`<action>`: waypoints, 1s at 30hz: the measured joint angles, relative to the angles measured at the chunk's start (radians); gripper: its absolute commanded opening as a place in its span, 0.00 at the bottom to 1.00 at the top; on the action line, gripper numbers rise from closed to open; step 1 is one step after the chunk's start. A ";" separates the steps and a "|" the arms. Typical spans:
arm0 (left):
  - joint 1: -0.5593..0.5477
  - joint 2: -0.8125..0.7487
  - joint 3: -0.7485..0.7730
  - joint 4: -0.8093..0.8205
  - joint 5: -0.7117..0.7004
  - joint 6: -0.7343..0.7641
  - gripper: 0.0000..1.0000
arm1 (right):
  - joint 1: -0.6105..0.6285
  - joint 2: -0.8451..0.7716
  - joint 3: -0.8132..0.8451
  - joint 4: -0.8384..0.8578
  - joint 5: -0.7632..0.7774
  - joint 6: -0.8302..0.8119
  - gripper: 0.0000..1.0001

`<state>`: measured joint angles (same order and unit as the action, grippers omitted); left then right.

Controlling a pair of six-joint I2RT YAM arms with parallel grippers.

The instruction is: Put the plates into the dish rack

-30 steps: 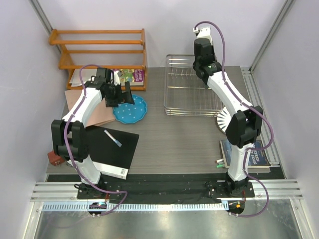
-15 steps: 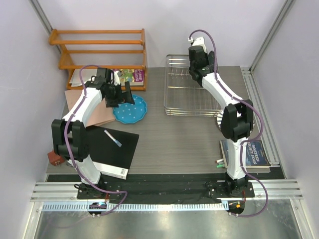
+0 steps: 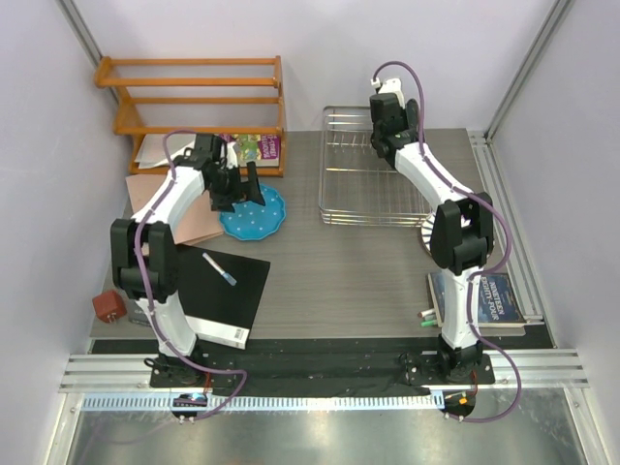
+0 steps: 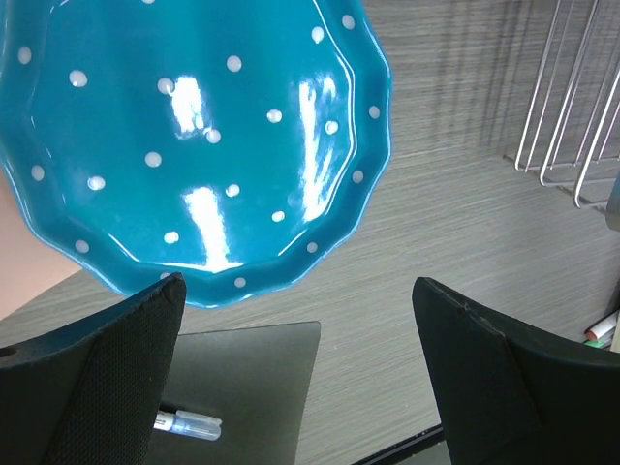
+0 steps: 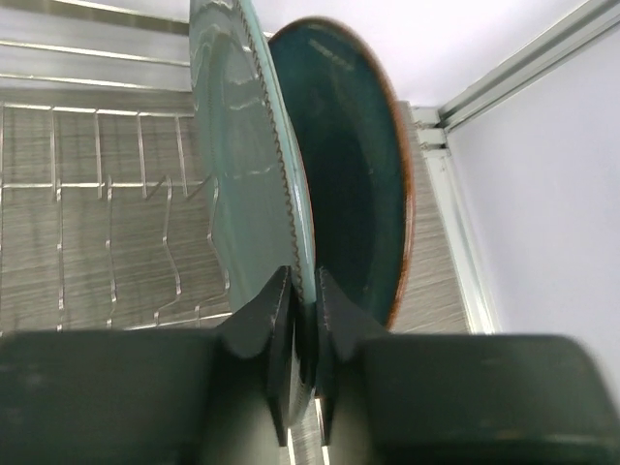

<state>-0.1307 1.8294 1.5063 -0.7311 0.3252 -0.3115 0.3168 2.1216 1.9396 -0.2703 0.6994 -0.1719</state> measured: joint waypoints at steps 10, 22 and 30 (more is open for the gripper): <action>-0.051 0.137 0.180 -0.013 -0.003 -0.025 1.00 | 0.001 -0.029 -0.031 0.033 -0.005 0.017 0.44; -0.117 0.124 0.153 -0.055 -0.162 0.050 0.94 | 0.080 -0.480 -0.324 -0.037 -0.291 0.113 0.59; 0.044 0.118 0.153 -0.086 -0.145 0.197 0.17 | 0.080 -0.789 -0.723 -0.101 -0.705 0.248 0.58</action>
<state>-0.0864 1.9472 1.6592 -0.8169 0.1806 -0.1143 0.3969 1.3327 1.2167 -0.3710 -0.0051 0.0765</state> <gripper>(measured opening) 0.488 0.575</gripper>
